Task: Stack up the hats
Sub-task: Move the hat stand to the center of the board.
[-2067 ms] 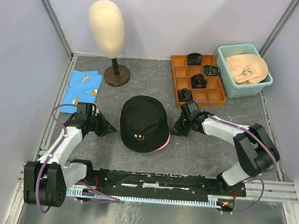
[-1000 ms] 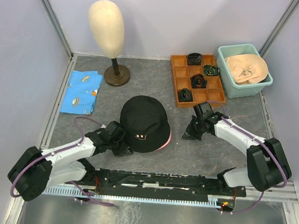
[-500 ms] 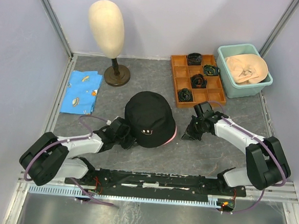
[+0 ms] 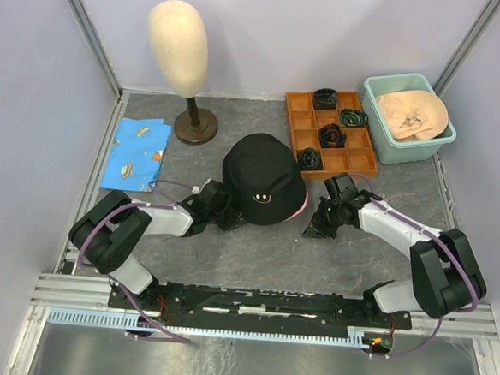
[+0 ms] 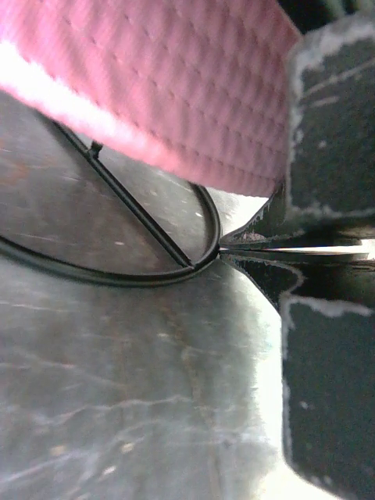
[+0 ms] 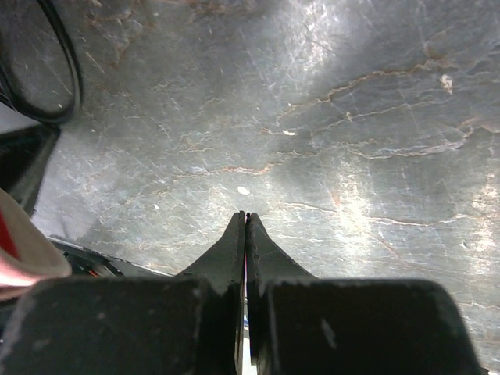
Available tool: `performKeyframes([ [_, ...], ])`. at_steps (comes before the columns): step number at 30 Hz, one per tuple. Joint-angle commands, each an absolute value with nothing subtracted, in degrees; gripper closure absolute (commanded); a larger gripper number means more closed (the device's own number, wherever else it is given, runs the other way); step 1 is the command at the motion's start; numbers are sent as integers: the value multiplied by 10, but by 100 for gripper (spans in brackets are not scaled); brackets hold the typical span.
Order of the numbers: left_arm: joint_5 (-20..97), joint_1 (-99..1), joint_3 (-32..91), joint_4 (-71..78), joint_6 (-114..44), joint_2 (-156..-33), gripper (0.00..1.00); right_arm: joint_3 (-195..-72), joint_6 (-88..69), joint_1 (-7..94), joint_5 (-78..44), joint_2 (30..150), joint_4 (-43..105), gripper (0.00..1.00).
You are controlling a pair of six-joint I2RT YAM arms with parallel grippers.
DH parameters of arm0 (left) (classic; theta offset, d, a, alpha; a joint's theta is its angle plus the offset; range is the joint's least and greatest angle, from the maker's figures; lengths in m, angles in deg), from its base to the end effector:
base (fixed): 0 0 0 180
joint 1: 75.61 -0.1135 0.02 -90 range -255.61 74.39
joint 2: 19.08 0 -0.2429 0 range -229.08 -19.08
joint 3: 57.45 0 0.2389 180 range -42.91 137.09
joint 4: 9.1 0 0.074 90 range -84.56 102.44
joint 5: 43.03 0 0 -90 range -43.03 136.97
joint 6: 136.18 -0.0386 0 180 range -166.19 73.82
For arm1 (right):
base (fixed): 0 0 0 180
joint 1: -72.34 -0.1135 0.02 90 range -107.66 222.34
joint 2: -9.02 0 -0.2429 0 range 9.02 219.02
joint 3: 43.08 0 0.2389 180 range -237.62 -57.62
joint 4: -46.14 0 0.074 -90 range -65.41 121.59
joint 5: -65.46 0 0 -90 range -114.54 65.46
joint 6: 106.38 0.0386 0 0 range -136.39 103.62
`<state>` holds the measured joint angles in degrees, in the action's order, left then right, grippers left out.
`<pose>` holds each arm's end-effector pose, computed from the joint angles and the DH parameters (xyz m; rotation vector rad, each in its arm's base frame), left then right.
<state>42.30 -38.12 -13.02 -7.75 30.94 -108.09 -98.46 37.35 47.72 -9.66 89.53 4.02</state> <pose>0.2077 -0.1633 0.1079 -0.8509 2.4895 -0.9539 0.2134 0.1087 0.1490 0.6601 2.8479 0.6672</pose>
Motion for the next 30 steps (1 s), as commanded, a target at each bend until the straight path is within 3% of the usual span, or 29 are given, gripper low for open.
performKeyframes([
  [1, 470, -424, -105, -58, 298, -1115, 97, -975, 373, 479, -87, 868, 50, 100],
  [17, 434, -531, 12, -32, 231, -1182, 97, -969, 380, 479, -85, 858, 54, 100],
  [25, 471, -519, -120, -30, 252, -1005, 97, -973, 378, 479, -85, 867, 58, 100],
  [30, 523, -447, -125, 16, 207, -932, 97, -978, 377, 479, -83, 877, 63, 100],
])
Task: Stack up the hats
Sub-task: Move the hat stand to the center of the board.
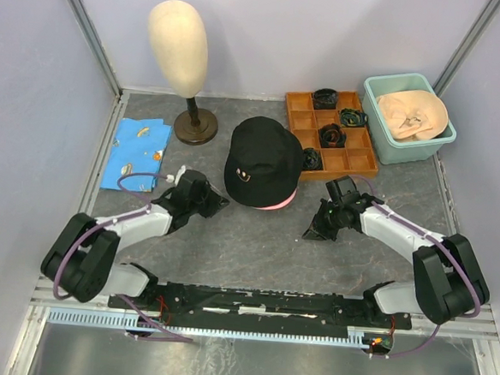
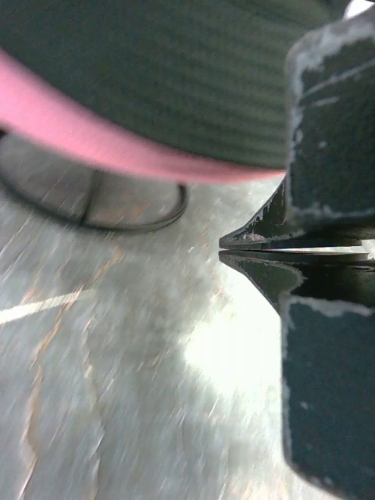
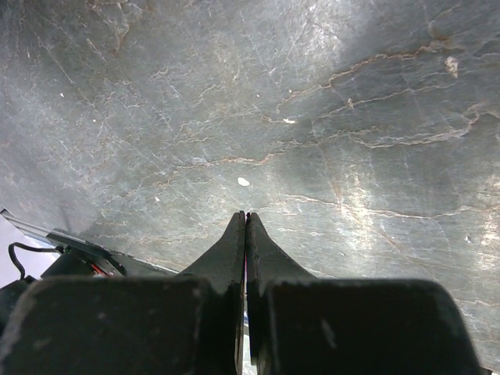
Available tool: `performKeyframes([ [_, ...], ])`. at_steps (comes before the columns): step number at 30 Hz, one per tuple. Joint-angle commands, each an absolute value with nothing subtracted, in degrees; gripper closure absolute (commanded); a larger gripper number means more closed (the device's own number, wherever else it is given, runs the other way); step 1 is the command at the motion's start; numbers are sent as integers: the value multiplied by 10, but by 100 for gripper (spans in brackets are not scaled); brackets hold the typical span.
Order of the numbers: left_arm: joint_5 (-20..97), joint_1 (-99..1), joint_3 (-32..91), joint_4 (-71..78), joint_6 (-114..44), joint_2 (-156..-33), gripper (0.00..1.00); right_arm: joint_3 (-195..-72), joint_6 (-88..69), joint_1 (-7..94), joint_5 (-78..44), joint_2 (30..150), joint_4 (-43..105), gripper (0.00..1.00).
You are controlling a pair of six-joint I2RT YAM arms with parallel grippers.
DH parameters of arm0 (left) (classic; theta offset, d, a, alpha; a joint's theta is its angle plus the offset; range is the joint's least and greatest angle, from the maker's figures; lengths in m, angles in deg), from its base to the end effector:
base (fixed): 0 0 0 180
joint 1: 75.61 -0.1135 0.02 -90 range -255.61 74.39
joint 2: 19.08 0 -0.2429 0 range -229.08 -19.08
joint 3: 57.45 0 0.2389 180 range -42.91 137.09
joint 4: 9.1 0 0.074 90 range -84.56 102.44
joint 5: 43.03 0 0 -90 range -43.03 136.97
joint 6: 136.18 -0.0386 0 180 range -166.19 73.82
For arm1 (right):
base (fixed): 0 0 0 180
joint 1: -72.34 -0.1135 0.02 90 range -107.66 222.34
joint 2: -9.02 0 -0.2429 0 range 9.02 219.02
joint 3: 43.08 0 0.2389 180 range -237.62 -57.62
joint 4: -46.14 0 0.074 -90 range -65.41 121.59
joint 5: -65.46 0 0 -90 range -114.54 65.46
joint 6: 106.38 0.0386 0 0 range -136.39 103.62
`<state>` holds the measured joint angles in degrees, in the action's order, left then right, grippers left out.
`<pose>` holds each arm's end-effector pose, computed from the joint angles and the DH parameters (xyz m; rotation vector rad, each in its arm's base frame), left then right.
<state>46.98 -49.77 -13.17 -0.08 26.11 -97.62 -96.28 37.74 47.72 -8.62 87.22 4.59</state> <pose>0.2261 -0.1095 0.1399 -0.9808 2.2853 -0.8113 0.2056 0.1059 0.1484 0.6611 2.8438 0.6997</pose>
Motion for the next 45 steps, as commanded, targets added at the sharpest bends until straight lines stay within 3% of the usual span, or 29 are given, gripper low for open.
performKeyframes([
  [1, 537, -424, -118, 24, 195, -929, 97, -979, 377, 479, -84, 878, 64, 100],
  [7, 597, -319, -75, 57, 147, -971, 97, -986, 373, 479, -86, 875, 54, 100],
  [16, 666, -261, -22, 38, 128, -1075, 97, -988, 363, 490, -92, 850, 35, 100],
  [29, 681, -258, 105, 37, 128, -1218, 97, -982, 343, 524, -82, 829, 14, 100],
  [45, 693, -339, 156, 74, 169, -1257, 97, -984, 316, 550, -64, 826, 0, 100],
])
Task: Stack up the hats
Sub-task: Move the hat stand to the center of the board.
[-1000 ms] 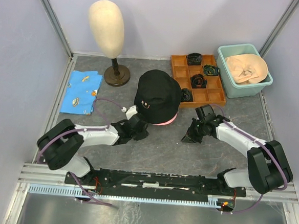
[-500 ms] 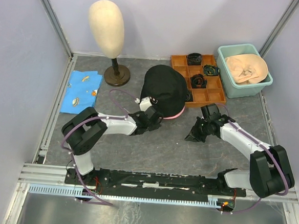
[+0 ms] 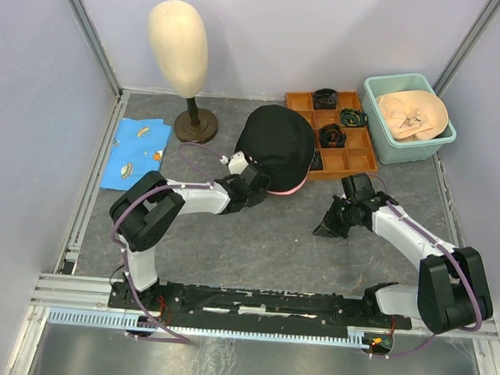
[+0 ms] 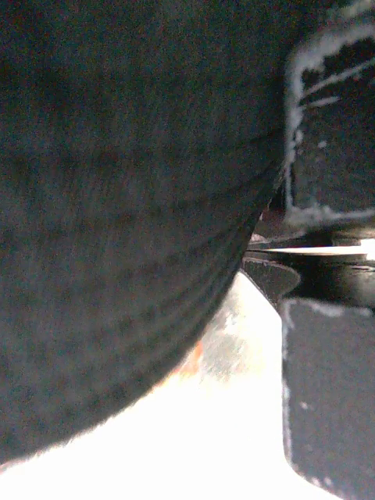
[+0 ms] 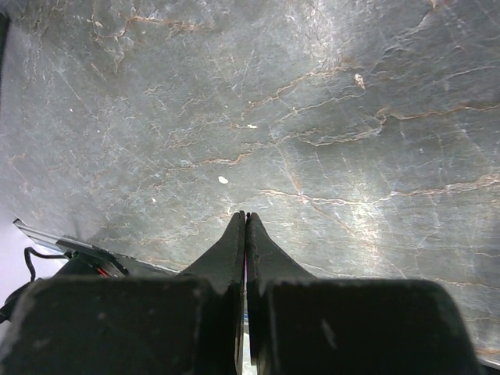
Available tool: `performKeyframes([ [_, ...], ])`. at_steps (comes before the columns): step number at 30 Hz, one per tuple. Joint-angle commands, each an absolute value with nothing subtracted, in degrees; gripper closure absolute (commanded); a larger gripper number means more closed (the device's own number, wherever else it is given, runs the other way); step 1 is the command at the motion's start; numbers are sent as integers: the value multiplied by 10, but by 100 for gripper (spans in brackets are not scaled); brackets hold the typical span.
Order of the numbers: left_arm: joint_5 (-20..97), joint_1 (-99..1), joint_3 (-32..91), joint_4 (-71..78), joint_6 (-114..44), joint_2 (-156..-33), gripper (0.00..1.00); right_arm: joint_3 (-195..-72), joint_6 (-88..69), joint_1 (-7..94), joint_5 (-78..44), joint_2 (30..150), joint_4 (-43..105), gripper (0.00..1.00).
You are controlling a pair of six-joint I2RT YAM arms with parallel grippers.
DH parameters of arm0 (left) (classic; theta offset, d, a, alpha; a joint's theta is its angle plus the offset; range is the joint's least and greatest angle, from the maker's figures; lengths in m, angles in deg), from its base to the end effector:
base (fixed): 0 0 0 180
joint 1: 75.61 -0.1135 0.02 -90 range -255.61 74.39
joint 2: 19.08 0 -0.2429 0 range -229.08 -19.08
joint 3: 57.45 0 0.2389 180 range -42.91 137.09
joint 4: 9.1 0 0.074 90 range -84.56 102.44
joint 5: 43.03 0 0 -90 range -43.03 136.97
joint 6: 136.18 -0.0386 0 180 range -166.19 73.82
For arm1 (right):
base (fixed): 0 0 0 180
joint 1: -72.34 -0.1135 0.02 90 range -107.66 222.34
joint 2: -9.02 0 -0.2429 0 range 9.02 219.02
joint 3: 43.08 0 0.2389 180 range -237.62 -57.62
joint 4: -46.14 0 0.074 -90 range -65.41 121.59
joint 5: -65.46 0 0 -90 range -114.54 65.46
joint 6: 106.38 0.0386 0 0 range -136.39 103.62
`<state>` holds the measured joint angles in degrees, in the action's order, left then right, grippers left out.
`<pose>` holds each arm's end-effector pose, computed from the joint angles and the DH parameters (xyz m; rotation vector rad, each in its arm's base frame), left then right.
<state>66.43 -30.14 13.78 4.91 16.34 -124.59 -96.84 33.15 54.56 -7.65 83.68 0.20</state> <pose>0.2587 -0.2446 0.1306 -0.5117 2.3544 -0.4986 0.2085 0.0786 0.1605 0.7057 2.8027 0.6851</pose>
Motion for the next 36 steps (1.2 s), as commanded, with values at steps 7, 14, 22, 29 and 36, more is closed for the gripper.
performKeyframes([
  [7, 678, -398, 178, 80, 149, -1264, 97, -997, 309, 549, -61, 838, -2, 100],
  [14, 691, -403, 124, 103, 147, -1182, 97, -1017, 328, 550, -39, 902, 61, 100],
  [22, 738, -432, 9, 172, 139, -989, 97, -1033, 420, 510, -56, 993, 229, 100],
  [29, 692, -509, 9, 240, 38, -878, 96, -1035, 496, 459, -105, 1081, 369, 100],
  [36, 622, -556, 43, 290, -7, -858, 96, -981, 579, 398, -224, 1117, 521, 100],
])
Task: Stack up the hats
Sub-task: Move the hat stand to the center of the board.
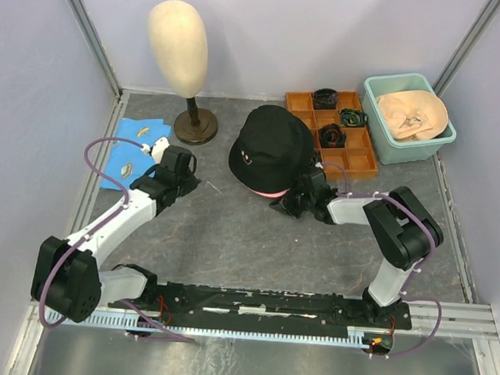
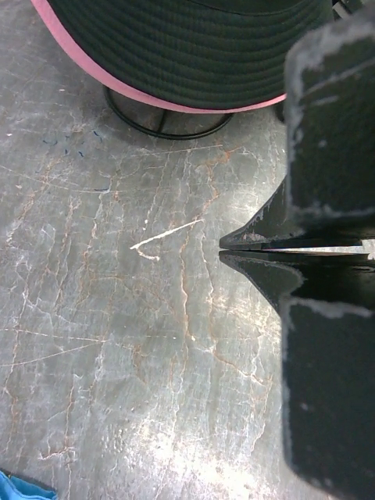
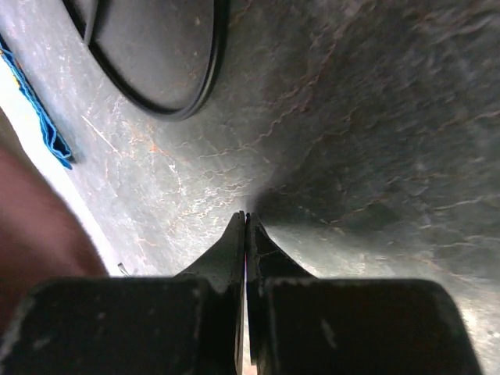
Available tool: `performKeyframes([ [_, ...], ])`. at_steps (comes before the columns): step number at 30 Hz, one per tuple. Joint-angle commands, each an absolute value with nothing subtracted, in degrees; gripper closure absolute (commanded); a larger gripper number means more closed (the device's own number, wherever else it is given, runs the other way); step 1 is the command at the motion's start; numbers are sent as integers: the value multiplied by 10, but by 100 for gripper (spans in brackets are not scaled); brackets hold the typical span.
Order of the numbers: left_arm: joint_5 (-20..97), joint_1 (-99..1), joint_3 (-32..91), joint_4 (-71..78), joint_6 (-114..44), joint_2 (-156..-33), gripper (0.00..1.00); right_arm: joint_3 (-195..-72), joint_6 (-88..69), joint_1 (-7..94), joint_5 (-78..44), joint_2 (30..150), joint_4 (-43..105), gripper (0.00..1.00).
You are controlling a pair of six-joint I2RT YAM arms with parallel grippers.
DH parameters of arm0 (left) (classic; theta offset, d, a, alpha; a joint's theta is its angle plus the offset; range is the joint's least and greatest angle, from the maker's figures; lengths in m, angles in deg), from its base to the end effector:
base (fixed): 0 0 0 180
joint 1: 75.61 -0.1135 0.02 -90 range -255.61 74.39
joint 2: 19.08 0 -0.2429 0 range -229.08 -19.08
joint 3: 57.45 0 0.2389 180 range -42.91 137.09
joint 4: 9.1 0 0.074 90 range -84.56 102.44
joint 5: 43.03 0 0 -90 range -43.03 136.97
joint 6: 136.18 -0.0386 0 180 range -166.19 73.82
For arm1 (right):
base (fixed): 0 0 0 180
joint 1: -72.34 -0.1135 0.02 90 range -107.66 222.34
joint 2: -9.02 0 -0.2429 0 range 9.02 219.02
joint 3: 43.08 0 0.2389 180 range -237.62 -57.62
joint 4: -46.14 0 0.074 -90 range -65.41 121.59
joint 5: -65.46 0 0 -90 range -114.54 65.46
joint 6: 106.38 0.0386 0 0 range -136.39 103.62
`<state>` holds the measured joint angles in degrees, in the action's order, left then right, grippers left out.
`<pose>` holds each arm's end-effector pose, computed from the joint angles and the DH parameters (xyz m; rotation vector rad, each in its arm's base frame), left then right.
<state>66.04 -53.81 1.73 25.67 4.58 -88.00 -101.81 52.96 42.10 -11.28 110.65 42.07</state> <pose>0.2339 -0.0800 0.2223 -0.7329 2.1895 -0.2595 0.2721 0.1689 0.1072 0.7724 2.5381 0.9967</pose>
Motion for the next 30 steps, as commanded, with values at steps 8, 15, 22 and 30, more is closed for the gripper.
performKeyframes([
  [8, 600, -582, 31, 311, -8, -803, 97, -966, 602, 372, -364, 1122, 530, 100],
  [15, 590, -603, 24, 322, -28, -776, 97, -1011, 610, 368, -394, 1161, 507, 100],
  [22, 571, -617, 31, 321, -45, -784, 97, -1057, 622, 355, -408, 1201, 505, 100],
  [30, 554, -632, 27, 323, -53, -774, 97, -1137, 627, 350, -422, 1251, 474, 100],
])
